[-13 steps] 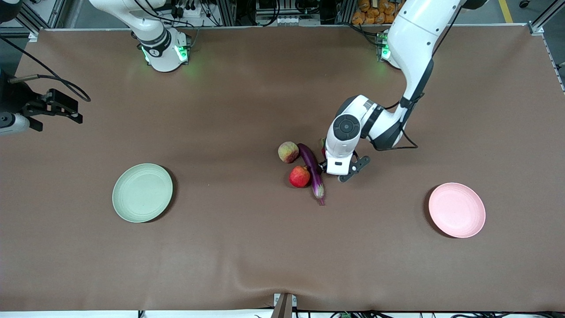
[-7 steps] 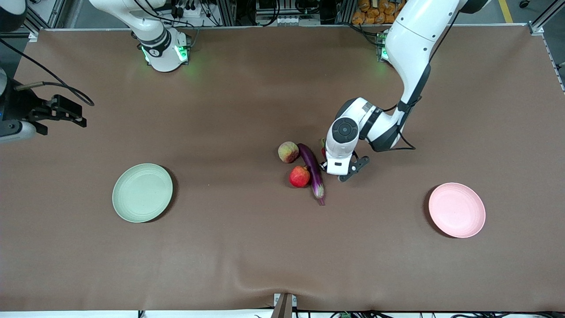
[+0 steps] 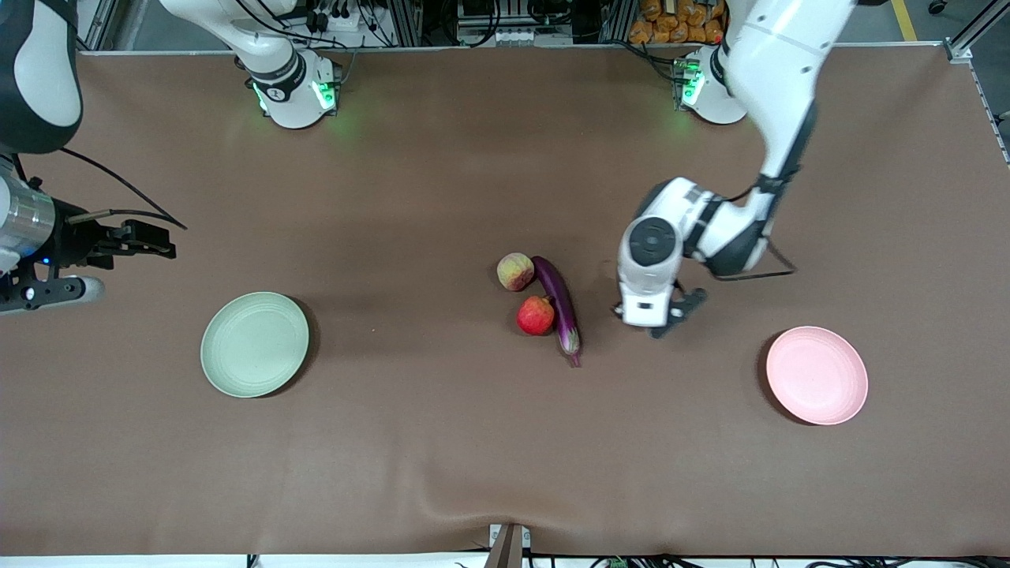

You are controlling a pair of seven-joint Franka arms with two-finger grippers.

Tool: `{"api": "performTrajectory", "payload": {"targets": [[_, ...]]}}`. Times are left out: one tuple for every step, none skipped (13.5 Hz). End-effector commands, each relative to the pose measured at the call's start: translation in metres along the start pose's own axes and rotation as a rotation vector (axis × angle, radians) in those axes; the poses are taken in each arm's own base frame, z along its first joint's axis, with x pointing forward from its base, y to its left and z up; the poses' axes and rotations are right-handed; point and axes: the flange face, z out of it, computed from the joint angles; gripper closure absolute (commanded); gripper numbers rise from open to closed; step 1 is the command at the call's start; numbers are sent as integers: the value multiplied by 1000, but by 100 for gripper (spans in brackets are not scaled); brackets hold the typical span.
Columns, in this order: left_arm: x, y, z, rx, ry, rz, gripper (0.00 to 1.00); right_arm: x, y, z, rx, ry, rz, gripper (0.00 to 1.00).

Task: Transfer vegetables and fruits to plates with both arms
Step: 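Carry the chili to the pink plate while the right gripper reaches out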

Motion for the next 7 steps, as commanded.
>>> {"api": "performTrajectory", "payload": {"targets": [[60, -39, -5, 29, 28, 8, 100, 18, -23, 1, 0, 48, -25, 0], [84, -51, -4, 27, 29, 28, 100, 30, -49, 8, -7, 79, -8, 0], [111, -63, -4, 23, 34, 56, 100, 44, -69, 20, -12, 95, 44, 0], [138, -81, -3, 21, 34, 91, 100, 57, -92, 38, -13, 94, 99, 0], [162, -97, 0, 23, 34, 140, 100, 71, -119, 54, -14, 116, 150, 0], [189, -114, 2, 24, 40, 188, 100, 85, -137, 71, 1, 144, 215, 0], [215, -131, 4, 21, 42, 224, 100, 100, -150, 92, 57, 161, 295, 0]]}}
